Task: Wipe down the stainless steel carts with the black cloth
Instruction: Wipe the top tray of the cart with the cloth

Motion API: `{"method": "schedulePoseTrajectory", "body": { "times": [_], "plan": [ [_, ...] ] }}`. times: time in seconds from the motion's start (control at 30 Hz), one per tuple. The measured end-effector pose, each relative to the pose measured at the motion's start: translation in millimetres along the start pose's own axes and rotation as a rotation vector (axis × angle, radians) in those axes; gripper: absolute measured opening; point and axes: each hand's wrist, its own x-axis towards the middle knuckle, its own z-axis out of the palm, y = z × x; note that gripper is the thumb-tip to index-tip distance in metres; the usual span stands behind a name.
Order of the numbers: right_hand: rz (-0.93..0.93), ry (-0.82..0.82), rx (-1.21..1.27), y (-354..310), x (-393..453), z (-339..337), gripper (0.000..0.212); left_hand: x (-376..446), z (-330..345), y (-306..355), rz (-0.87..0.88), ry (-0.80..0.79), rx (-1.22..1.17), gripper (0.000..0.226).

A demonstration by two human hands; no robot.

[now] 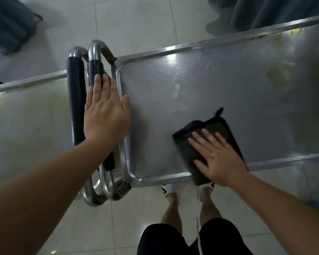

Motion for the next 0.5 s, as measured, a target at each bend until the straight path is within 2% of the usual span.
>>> {"method": "schedulePoseTrajectory", "body": {
  "times": [0.1,0.17,0.23,0.3,0.4,0.5],
  "plan": [
    [0.329,0.014,0.024,81.8,-13.8,-16.9,0.074,-1.2,-2.1,-0.8,-0.004,0.002,-0.032,0.074],
    [0.551,0.032,0.082,109.8,-11.3,-23.3,0.075,-1.3,-2.3,-0.4,-0.015,0.005,-0.059,0.073],
    [0.732,0.075,0.118,102.6,7.7,-22.9,0.076,0.3,-2.7,-0.9,-0.025,0.010,-0.098,0.071],
    [0.865,0.137,0.154,66.4,35.7,-20.3,0.076,1.4,-2.6,-2.1,-0.035,0.015,-0.133,0.070],
    [0.816,0.182,0.171,-15.2,79.0,-14.0,0.077,3.6,-1.4,-3.8,-0.039,0.021,-0.150,0.069],
    [0.541,0.173,0.170,-109.2,112.6,-3.2,0.076,2.6,-0.4,-3.5,-0.043,0.028,-0.151,0.069]
  ]
}}
